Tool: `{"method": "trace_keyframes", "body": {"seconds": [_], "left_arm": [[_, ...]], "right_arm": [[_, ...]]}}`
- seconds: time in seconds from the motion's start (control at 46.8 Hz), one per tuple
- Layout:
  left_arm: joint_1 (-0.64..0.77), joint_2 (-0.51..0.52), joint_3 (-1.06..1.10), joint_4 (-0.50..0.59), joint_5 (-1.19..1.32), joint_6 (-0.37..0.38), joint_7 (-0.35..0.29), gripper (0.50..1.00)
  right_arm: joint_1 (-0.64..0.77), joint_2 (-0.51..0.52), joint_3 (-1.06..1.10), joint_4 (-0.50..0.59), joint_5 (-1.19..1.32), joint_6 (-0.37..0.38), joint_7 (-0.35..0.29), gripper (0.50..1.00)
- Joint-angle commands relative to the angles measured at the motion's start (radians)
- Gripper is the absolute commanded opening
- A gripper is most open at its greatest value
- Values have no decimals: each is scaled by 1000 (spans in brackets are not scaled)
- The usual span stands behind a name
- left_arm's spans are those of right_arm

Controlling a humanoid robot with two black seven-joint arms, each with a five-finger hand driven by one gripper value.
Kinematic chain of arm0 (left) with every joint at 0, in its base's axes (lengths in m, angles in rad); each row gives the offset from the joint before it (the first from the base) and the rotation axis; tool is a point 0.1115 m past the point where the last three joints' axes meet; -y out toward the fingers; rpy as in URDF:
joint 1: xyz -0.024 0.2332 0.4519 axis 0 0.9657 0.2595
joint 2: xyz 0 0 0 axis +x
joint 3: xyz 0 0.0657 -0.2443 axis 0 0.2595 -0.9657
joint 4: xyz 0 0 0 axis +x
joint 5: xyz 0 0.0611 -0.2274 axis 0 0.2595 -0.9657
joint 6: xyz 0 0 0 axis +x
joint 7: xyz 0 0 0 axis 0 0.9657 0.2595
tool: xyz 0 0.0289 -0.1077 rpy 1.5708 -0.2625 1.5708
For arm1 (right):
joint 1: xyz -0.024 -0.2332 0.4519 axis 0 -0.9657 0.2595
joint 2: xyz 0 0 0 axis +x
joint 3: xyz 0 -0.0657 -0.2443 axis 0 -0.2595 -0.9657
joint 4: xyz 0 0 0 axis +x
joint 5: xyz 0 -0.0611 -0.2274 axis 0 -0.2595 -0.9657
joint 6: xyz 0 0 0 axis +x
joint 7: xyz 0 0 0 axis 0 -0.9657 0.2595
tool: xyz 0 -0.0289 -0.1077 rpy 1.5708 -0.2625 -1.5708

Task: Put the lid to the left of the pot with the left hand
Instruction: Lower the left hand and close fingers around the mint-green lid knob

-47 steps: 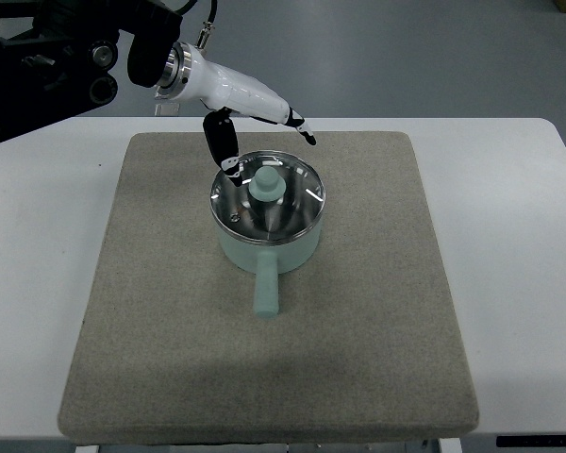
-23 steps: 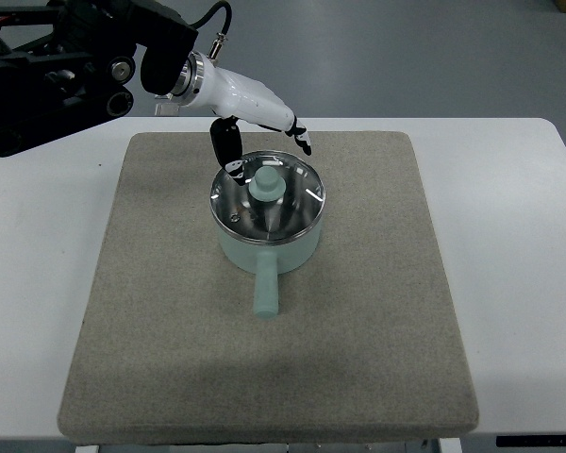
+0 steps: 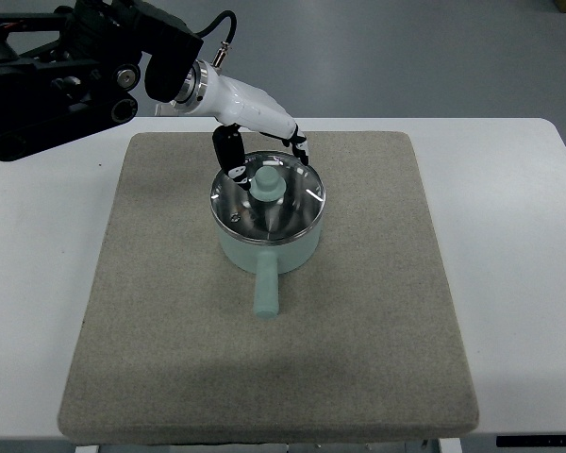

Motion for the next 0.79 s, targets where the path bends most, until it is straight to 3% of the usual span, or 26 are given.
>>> {"method": "trace_keyframes", "body": {"seconds": [0.0,0.363,0.619,0.769], "left_arm": [[1,0,0,0,1,0,0,855],[21,-2,2,-5,10,0,0,849],[22,-2,2,-7,10,0,0,776],[21,-2,0,-10,12,0,0,701]], "right_arm": [[0,0,0,0,0,0,0,924],[0,0,0,0,0,0,0,924],[0,0,0,0,0,0,0,924],[1,0,0,0,0,0,0,924]]}}
